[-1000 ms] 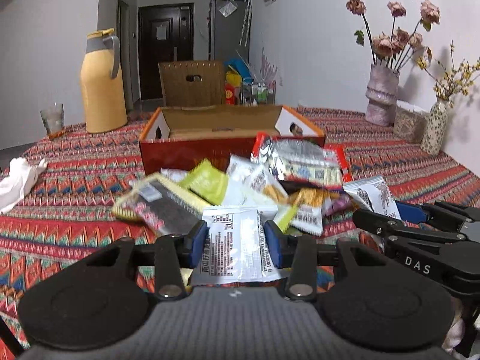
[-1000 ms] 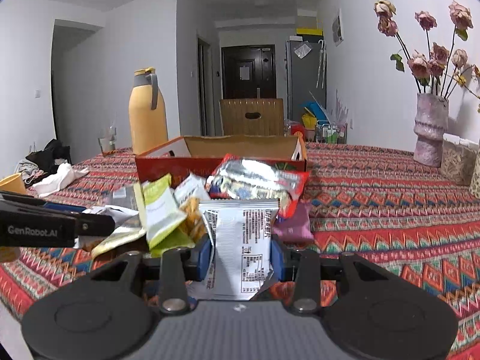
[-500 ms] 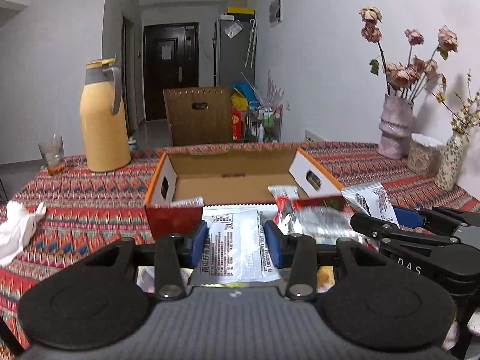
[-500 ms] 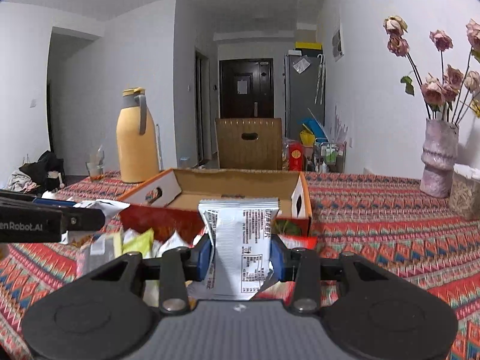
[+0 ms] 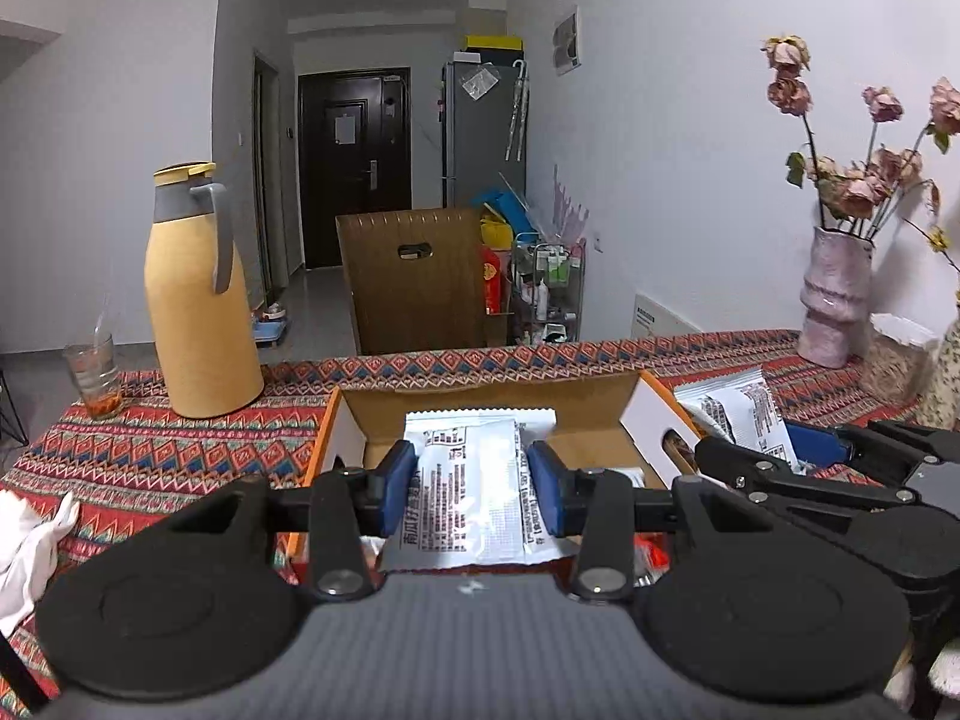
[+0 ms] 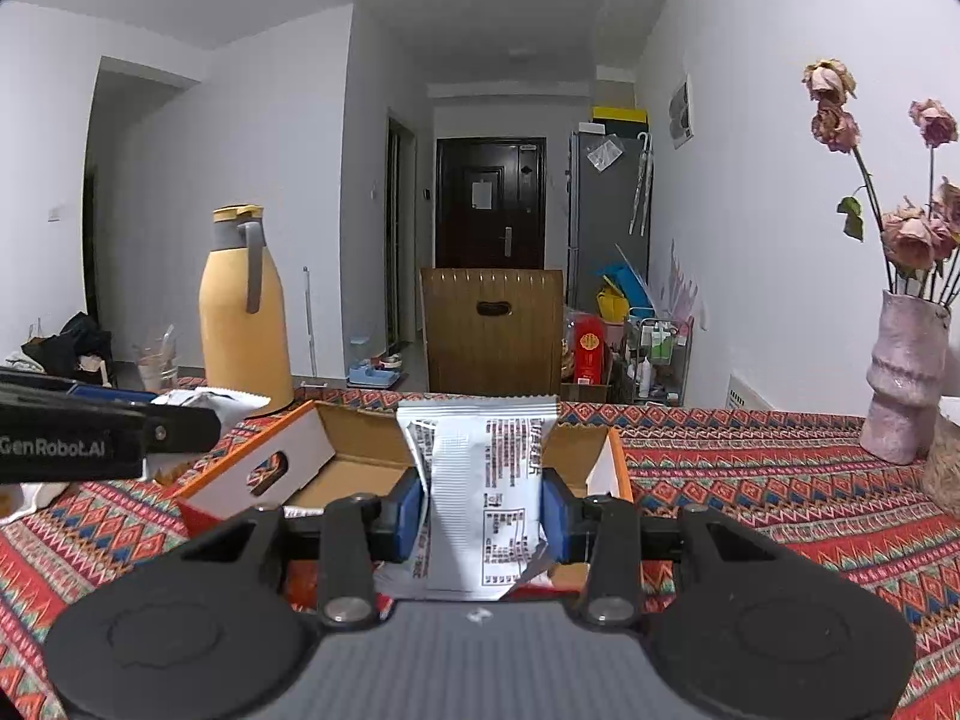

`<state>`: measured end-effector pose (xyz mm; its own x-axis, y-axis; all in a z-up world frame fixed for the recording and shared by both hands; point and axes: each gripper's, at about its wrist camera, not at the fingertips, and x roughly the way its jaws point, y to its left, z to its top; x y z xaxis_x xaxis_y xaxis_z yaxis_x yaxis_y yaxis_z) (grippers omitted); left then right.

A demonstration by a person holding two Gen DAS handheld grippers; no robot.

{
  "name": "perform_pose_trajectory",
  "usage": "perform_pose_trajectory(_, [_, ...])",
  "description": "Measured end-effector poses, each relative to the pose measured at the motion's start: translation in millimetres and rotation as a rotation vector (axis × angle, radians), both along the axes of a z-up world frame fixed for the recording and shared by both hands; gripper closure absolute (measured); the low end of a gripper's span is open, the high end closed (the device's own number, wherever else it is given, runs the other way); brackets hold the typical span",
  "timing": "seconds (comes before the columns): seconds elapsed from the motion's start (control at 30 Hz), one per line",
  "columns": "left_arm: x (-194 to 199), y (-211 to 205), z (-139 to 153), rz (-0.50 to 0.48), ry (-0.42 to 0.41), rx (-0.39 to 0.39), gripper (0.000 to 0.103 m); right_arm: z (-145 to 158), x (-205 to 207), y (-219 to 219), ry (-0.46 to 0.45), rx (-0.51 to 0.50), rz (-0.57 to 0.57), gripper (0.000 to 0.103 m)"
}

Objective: Organize snacks
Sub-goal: 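Carry both white snack bars over the open cardboard box, then open both tools to drop the white bars into the box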

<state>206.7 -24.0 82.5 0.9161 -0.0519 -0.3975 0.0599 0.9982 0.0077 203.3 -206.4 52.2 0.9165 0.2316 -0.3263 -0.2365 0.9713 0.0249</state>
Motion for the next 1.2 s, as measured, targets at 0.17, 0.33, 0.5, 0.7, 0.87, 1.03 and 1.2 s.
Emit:
perform_pose_trajectory(0.17, [36, 3, -1, 0.021, 0.005, -0.013, 0.060, 1, 35, 7, 0.020, -0.005, -0.009, 0.063])
perform_pose_trajectory(0.33, [66, 9, -14, 0.051, 0.034, -0.028, 0.060, -5, 69, 10, 0.053, 0.006, -0.029, 0.063])
perform_pose_trajectory(0.5, [86, 17, -37, 0.070, 0.088, -0.039, 0.061, -21, 86, 5, 0.089, 0.023, -0.047, 0.063])
perform_pose_trajectory(0.7, [100, 23, -57, 0.068, 0.156, -0.050, 0.060, -40, 105, 13, 0.163, 0.009, -0.033, 0.063])
perform_pose_trajectory(0.87, [99, 25, -60, 0.069, 0.170, -0.064, 0.045, -46, 109, 14, 0.185, 0.009, -0.048, 0.049])
perform_pose_trajectory(1.03, [91, 26, -54, 0.114, 0.134, -0.069, 0.000, -43, 104, 7, 0.164, 0.031, -0.072, 0.007])
perform_pose_trajectory(1.2, [91, 28, -51, 0.117, 0.139, -0.081, 0.000, -41, 101, 0, 0.161, 0.053, -0.092, 0.000])
